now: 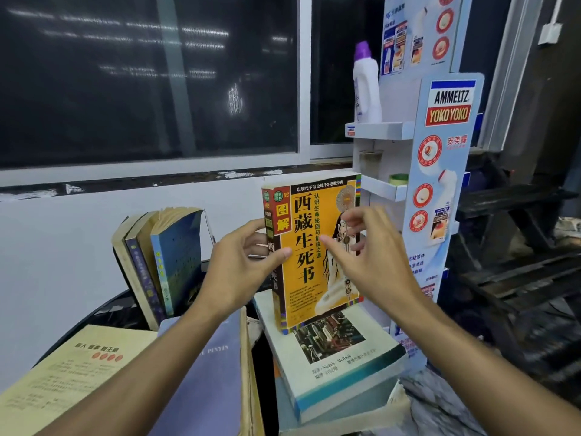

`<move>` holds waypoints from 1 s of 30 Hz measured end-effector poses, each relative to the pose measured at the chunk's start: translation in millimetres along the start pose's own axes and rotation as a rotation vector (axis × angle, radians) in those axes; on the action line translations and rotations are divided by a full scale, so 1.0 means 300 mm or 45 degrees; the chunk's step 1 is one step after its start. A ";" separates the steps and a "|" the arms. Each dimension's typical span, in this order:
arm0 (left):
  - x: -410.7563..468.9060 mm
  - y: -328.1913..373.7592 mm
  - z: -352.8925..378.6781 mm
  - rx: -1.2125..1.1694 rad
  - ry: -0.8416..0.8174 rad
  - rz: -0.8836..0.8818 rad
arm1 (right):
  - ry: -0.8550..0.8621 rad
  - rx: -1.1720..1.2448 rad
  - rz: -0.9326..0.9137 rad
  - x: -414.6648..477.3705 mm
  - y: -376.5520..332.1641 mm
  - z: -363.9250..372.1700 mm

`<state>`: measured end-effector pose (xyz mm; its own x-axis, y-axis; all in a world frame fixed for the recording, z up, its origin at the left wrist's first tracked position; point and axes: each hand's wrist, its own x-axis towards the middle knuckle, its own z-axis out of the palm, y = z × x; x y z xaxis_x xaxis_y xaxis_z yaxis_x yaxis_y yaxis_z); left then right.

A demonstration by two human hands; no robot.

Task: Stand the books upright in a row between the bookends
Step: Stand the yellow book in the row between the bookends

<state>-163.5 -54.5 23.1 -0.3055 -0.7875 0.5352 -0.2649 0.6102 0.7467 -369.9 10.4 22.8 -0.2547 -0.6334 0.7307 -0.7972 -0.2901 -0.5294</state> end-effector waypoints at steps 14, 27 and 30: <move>-0.152 0.108 0.157 -0.192 -0.187 0.180 | 0.033 -0.152 -0.023 -0.014 -0.166 -0.131; -0.183 0.133 0.255 0.017 -0.137 0.325 | 0.021 -0.521 0.082 -0.015 -0.158 -0.174; -0.180 0.125 0.262 0.035 -0.131 0.348 | 0.013 -0.517 0.051 -0.008 -0.155 -0.173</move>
<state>-228.8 17.6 -8.7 -0.4599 -0.5816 0.6710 -0.1839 0.8016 0.5688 -360.5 62.5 68.1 -0.2936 -0.6303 0.7187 -0.9375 0.0428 -0.3454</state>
